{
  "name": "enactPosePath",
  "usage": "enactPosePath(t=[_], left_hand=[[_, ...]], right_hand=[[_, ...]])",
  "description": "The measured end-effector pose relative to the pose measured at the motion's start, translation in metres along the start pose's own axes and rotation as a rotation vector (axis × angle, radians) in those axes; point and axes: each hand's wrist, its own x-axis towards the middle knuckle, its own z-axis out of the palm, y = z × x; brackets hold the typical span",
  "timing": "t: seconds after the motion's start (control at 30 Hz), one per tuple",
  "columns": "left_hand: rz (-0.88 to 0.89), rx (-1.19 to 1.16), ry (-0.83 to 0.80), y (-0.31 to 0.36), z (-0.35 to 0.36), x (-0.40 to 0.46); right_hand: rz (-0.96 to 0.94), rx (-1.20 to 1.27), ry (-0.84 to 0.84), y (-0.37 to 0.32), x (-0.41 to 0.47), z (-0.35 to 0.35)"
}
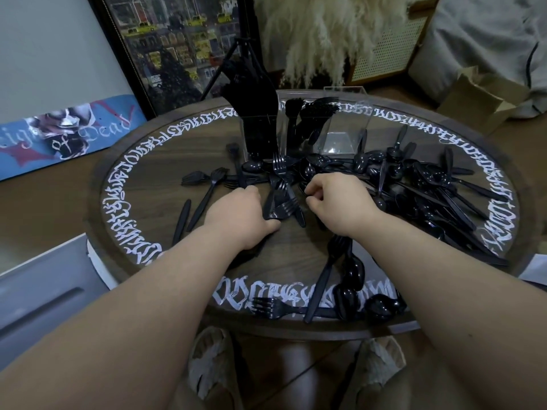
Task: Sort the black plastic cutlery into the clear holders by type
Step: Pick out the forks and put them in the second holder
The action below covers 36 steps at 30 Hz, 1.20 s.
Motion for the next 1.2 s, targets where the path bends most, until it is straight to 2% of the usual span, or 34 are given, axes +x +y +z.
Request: enactPosePath(t=[0.2, 0.43, 0.53, 0.67, 0.8, 1.0, 1.2], left_hand=[[-0.009, -0.007, -0.036, -0.009, 0.0, 0.007], [-0.015, -0.116, 0.009, -0.015, -0.005, 0.004], [-0.021, -0.273, 0.053, -0.02, -0.01, 0.004], [-0.07, -0.581, 0.029, -0.024, -0.017, 0.0], [-0.039, -0.727, 0.01, -0.025, -0.018, -0.002], [0.022, -0.761, 0.033, -0.018, -0.024, -0.003], [0.057, -0.774, 0.046, -0.008, -0.028, -0.006]], right_hand=[[0.001, 0.0, -0.01, 0.001, 0.003, 0.0], [0.014, 0.011, -0.024, -0.004, 0.004, 0.0], [0.024, 0.024, -0.005, -0.004, 0.004, 0.001], [0.086, -0.039, -0.031, -0.008, 0.006, 0.008], [0.101, -0.093, -0.06, -0.013, 0.007, 0.014], [0.143, 0.244, 0.062, -0.013, 0.009, 0.003], [0.156, 0.699, 0.061, -0.019, 0.005, -0.001]])
